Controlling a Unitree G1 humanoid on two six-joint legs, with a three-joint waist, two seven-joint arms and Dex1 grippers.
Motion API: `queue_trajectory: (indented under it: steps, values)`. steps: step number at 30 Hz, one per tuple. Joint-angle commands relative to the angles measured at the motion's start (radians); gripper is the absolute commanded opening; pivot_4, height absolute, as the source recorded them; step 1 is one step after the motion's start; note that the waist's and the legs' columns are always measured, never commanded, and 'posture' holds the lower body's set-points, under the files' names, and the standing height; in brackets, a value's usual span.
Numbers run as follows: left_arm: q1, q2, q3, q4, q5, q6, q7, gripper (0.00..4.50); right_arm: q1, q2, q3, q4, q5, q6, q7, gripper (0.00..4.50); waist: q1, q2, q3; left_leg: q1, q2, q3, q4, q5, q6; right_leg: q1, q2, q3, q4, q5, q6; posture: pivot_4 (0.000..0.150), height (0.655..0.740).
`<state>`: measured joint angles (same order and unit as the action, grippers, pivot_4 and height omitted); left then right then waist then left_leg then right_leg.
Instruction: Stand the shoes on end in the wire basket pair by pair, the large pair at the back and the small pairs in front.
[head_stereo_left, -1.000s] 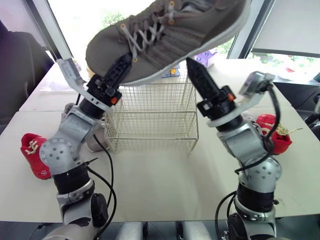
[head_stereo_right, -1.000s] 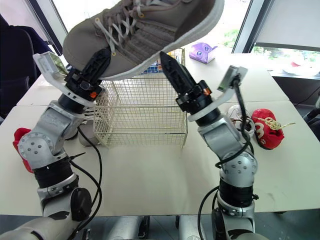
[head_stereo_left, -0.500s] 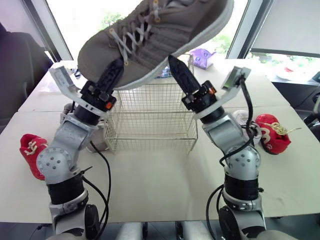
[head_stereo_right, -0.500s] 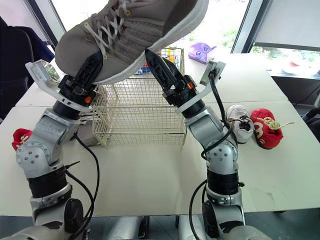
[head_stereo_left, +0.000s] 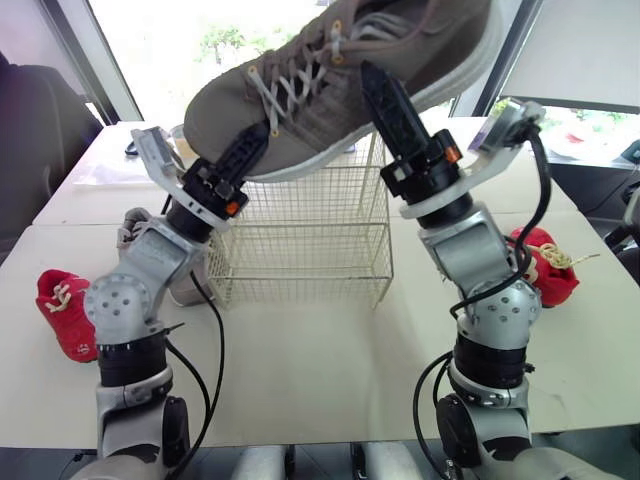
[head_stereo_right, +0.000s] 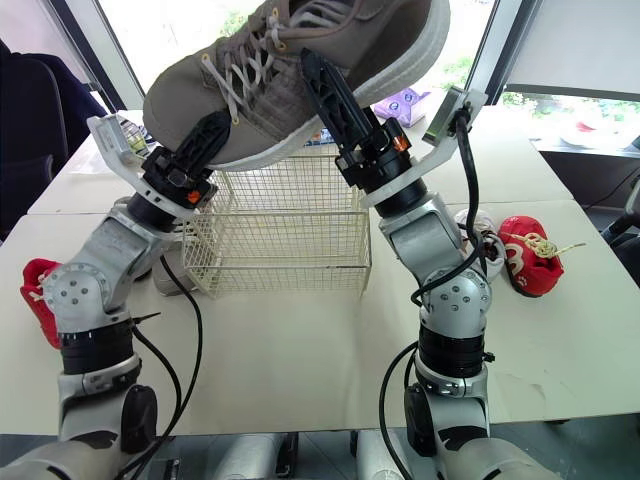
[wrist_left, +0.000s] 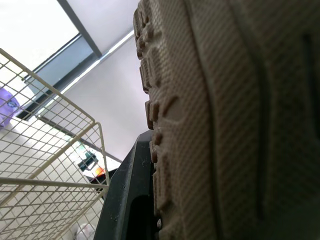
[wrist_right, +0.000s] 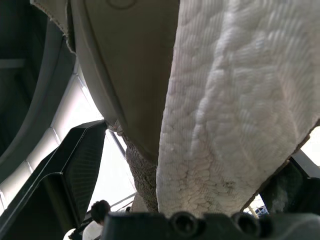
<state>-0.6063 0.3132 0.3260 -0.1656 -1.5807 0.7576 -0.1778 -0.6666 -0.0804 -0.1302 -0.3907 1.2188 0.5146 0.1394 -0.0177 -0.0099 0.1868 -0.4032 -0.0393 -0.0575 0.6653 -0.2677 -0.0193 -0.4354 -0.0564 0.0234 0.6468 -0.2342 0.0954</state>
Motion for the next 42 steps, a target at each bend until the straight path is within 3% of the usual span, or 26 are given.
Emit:
queue_trajectory:
  steps: [1, 3, 7, 9, 10, 16, 20, 24, 29, 34, 42]
  values:
    - [-0.029, 0.011, -0.009, 0.025, 0.021, 0.004, -0.006, 0.73, -0.019, 0.002, 0.021, -0.061, -0.003, -0.008, 0.025, 4.25, 0.001, 0.000, 0.000, 0.000, 0.000, 0.000, 0.000, 0.000, 0.000, 0.000, 0.000, 0.000, 0.000, 0.000, 0.000, 0.150, 0.7400]
    - [-0.015, 0.011, -0.010, 0.008, 0.012, 0.012, -0.009, 0.73, -0.015, 0.001, 0.020, -0.063, -0.010, -0.010, 0.029, 3.64, 0.001, 0.000, 0.000, 0.000, 0.000, 0.000, 0.000, 0.000, 0.000, 0.000, 0.000, 0.000, 0.000, 0.000, 0.000, 0.150, 0.7400]
    - [0.046, 0.017, -0.001, -0.063, -0.016, 0.024, -0.003, 0.73, -0.015, -0.002, 0.017, -0.065, -0.016, -0.009, 0.033, 1.98, 0.000, 0.000, 0.000, 0.000, 0.000, 0.000, 0.000, 0.000, 0.000, 0.000, -0.001, 0.000, -0.001, 0.000, 0.000, 0.150, 0.7400]
    - [0.070, 0.022, 0.003, -0.090, -0.025, 0.021, 0.001, 0.73, -0.019, -0.007, 0.015, -0.063, -0.017, -0.006, 0.034, 1.72, -0.002, 0.000, 0.000, 0.000, 0.000, 0.000, 0.000, 0.000, 0.000, 0.000, -0.001, 0.000, 0.000, 0.000, 0.000, 0.150, 0.7400]
    - [0.076, 0.024, 0.002, -0.096, -0.027, 0.018, 0.005, 0.73, -0.021, -0.009, 0.014, -0.063, -0.016, -0.005, 0.034, 1.71, 0.000, 0.000, 0.000, 0.000, 0.000, 0.000, 0.000, 0.000, 0.000, 0.000, -0.001, 0.000, 0.000, 0.000, 0.000, 0.150, 0.7400]
    - [0.111, 0.131, -0.031, -0.180, 0.009, 0.064, -0.050, 3.53, -0.128, -0.095, -0.034, 0.002, -0.017, 0.010, 0.090, 1.70, 0.004, 0.000, 0.000, -0.001, 0.000, 0.000, 0.000, 0.000, 0.000, 0.000, -0.001, 0.000, -0.001, 0.000, 0.000, 0.150, 0.7400]
    - [0.128, 0.264, -0.031, -0.257, 0.061, 0.091, -0.080, 3.53, -0.266, -0.216, -0.076, 0.112, -0.052, 0.016, 0.199, 1.70, 0.002, 0.001, 0.001, -0.001, 0.000, 0.000, -0.001, 0.000, 0.000, -0.001, -0.001, 0.000, -0.001, 0.000, 0.000, 0.150, 0.7400]
    - [0.137, 0.435, 0.013, -0.309, 0.095, 0.130, -0.112, 3.53, -0.444, -0.386, -0.084, 0.312, -0.148, 0.007, 0.441, 1.70, 0.000, 0.002, 0.003, -0.001, 0.000, 0.000, -0.001, 0.000, 0.000, -0.001, -0.001, 0.000, -0.002, 0.000, 0.000, 0.150, 0.7400]
    - [0.174, 0.600, 0.088, -0.366, 0.063, 0.162, -0.181, 3.53, -0.632, -0.552, 0.034, 0.683, -0.416, -0.146, 0.862, 1.70, -0.002, 0.002, 0.003, -0.001, 0.000, 0.002, -0.002, 0.000, 0.001, -0.001, -0.001, 0.000, -0.004, 0.000, 0.000, 0.150, 0.7400]
    - [0.268, 0.684, 0.163, -0.389, 0.041, 0.177, -0.229, 3.53, -0.756, -0.557, 0.133, 1.015, -0.655, -0.360, 1.103, 1.70, -0.009, 0.002, 0.003, -0.001, 0.002, 0.004, -0.003, -0.001, 0.002, 0.000, -0.001, 0.001, -0.008, 0.000, 0.000, 0.150, 0.7400]
    - [0.408, 0.712, 0.246, -0.352, 0.094, 0.166, -0.295, 3.53, -0.875, -0.505, 0.174, 1.357, -0.854, -0.542, 1.271, 1.70, -0.009, 0.003, 0.004, -0.005, 0.000, 0.004, -0.004, -0.001, 0.001, -0.006, -0.005, 0.001, -0.007, 0.000, 0.000, 0.150, 0.7400]
